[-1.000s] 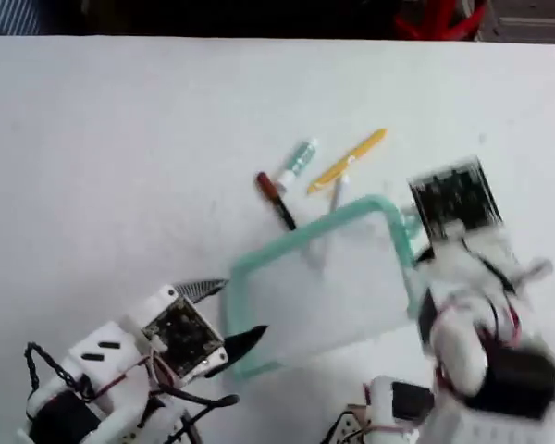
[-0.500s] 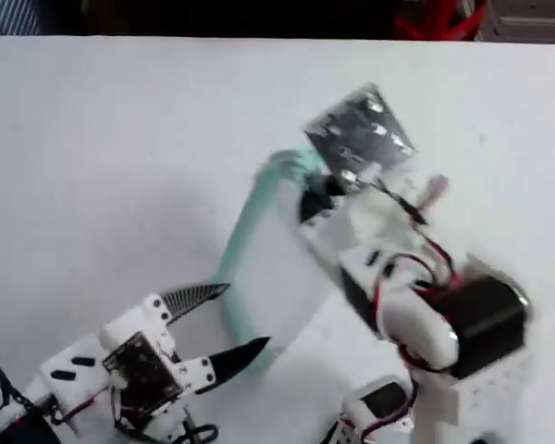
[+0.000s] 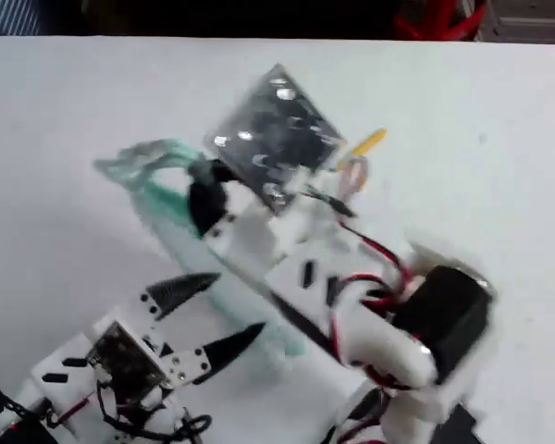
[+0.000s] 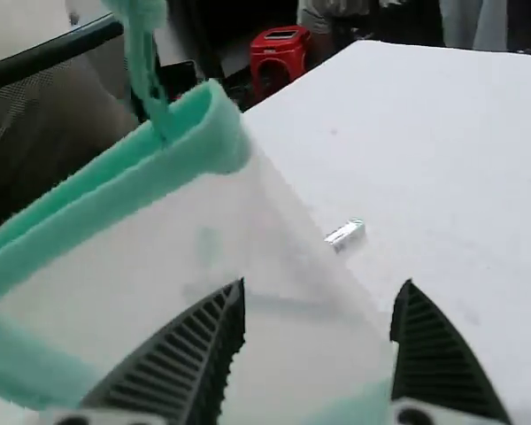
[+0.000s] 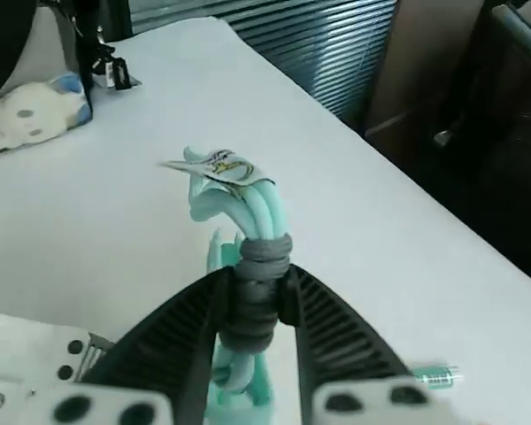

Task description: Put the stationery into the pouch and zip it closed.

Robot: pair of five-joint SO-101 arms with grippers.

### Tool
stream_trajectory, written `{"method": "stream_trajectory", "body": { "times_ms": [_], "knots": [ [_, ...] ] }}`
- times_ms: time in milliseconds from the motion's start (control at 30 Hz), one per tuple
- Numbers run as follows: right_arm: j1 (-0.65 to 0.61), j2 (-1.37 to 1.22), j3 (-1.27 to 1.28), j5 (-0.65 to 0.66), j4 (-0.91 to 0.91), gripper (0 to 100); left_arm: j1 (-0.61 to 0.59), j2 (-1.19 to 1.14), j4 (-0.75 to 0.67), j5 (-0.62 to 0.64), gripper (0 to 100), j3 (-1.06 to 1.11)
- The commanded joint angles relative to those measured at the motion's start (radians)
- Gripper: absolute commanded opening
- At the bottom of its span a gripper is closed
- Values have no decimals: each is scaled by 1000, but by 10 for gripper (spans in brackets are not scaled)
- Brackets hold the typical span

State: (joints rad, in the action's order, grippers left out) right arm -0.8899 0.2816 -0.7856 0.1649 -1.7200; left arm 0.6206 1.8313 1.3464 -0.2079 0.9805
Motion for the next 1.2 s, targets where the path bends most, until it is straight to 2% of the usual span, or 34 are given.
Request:
{"method": "stream_trajectory", "body": {
  "times_ms": [0, 67, 200, 367, 467, 633, 767, 933, 1067, 1167],
  "knots": [
    [-44, -62, -92, -28, 1, 19, -124, -2, -6, 91, 268, -40],
    [-47, -82, -167, -28, 2, 19, -183, -2, 3, 130, 268, -40],
    [-31, -105, -324, -25, 36, 19, -300, -2, 0, 127, 268, -40],
    [58, -197, -333, -25, 128, 19, -429, -2, -41, 127, 269, -35],
    [117, -255, -334, -31, 162, 19, -486, -2, -123, 126, 269, 41],
    [127, -262, -344, -29, 104, 19, -622, -2, -318, 126, 269, 218],
    [124, -197, -338, -26, 62, 19, -717, -2, -347, 126, 275, 212],
    [27, -191, -315, -31, 4, 19, -710, -5, -388, 130, 295, 198],
    [12, -226, -282, -31, 64, 19, -674, -5, -313, 133, 295, 157],
    [-16, -228, -292, -32, 68, 19, -673, -5, -315, 127, 296, 147]
  ]
}}
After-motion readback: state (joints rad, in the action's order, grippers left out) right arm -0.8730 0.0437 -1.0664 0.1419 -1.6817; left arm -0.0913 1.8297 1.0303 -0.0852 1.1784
